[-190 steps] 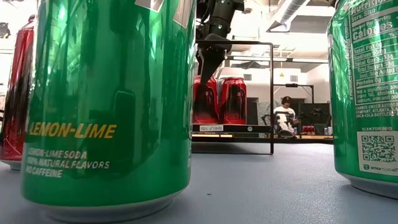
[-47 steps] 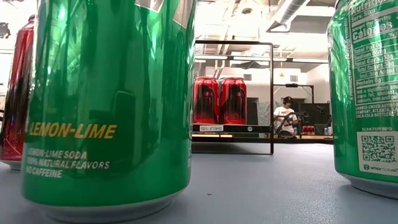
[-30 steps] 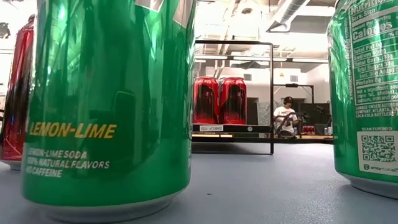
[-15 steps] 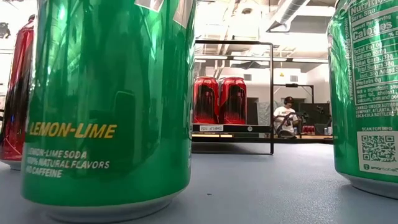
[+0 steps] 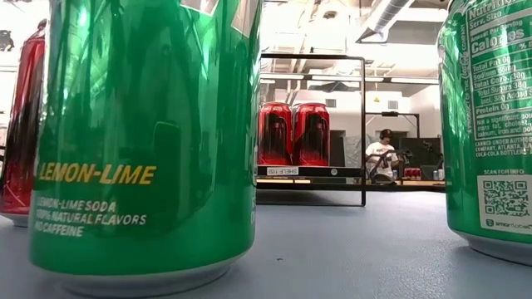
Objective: Place canned beverage on shelf
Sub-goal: Put the red soda can on the shelf aligned with the other red soda cans
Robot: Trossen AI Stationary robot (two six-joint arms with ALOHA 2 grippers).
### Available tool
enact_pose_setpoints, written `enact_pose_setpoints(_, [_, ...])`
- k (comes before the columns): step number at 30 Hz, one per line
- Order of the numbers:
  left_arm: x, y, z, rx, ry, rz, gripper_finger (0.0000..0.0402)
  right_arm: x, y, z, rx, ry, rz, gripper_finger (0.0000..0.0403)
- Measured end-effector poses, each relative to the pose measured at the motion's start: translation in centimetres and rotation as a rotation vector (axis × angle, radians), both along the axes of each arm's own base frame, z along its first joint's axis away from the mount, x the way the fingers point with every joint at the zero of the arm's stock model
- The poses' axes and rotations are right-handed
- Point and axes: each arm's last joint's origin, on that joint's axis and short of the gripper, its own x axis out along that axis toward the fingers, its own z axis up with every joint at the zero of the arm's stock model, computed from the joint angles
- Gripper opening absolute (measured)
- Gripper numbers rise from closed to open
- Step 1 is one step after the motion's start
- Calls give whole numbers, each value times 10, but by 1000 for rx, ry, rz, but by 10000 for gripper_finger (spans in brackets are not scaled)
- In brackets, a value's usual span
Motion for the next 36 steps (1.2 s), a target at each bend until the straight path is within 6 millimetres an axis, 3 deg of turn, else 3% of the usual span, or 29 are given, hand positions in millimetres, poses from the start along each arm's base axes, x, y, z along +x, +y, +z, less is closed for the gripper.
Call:
enact_pose_setpoints(6, [-1, 2, 0, 19, 3, 2, 330, 1, 1, -8, -11, 18, -10, 323])
enact_pose_setpoints(16, [0, 2, 0, 34, -17, 9, 330, 0, 1, -9, 6, 33, -39, 273])
enact_pose_setpoints(22, [0, 3, 0, 37, -15, 9, 330, -4, -1, 2, 22, 40, -65, 270])
enact_pose_setpoints(25, [0, 3, 0, 42, -23, 11, 330, -9, -7, 21, 36, 22, -81, 270])
enact_pose_setpoints(28, [0, 4, 0, 55, -30, 14, 330, -17, -18, 53, 63, -34, -104, 269])
enact_pose_setpoints(36, [0, 4, 0, 67, -33, 9, 330, -45, -64, 133, 11, -213, -268, 268])
